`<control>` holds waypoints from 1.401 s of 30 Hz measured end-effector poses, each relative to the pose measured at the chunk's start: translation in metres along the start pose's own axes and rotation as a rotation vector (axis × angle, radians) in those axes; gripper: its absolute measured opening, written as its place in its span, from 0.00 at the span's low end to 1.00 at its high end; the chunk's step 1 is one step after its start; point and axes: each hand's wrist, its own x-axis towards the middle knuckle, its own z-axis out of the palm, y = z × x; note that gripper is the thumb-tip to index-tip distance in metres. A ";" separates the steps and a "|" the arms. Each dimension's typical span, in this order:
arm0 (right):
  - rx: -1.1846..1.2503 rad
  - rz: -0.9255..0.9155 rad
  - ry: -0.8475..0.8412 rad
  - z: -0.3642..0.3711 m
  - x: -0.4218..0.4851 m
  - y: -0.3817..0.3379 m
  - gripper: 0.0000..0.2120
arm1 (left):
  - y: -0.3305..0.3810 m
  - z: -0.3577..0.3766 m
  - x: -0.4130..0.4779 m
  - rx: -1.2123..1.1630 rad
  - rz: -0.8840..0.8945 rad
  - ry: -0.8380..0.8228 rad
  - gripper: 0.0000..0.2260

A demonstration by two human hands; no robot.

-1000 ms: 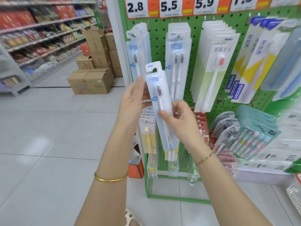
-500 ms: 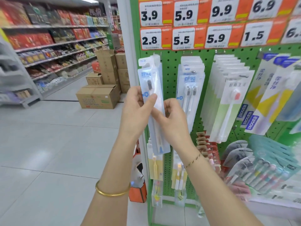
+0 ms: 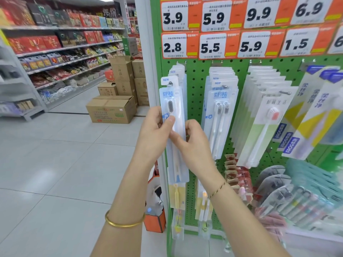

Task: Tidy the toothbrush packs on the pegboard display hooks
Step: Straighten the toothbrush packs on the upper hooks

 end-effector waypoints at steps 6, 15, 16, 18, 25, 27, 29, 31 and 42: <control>-0.566 -0.061 0.010 -0.013 -0.004 -0.011 0.15 | -0.007 0.000 0.007 0.008 -0.043 0.060 0.05; -0.908 -0.399 0.274 -0.039 0.071 -0.074 0.10 | -0.017 0.007 0.026 0.122 -0.019 0.039 0.06; -0.958 -0.398 0.287 -0.041 0.083 -0.078 0.11 | -0.017 0.007 0.028 0.135 -0.011 0.042 0.07; -1.020 -0.374 0.281 -0.043 0.105 -0.084 0.13 | -0.017 0.006 0.031 0.172 0.010 0.045 0.06; -1.068 -0.261 0.125 -0.032 0.148 -0.080 0.11 | -0.016 -0.001 0.036 0.225 -0.022 0.021 0.06; -1.067 -0.241 0.105 -0.029 0.150 -0.078 0.09 | -0.014 -0.002 0.035 0.222 -0.030 0.027 0.07; -1.060 -0.234 0.113 -0.026 0.151 -0.077 0.06 | -0.011 -0.003 0.034 0.233 -0.020 0.043 0.09; -1.048 -0.227 0.125 -0.025 0.151 -0.077 0.04 | -0.010 -0.006 0.034 0.264 0.008 0.073 0.11; -1.036 -0.143 0.099 -0.022 0.148 -0.082 0.03 | 0.006 -0.009 0.023 0.243 0.165 0.316 0.19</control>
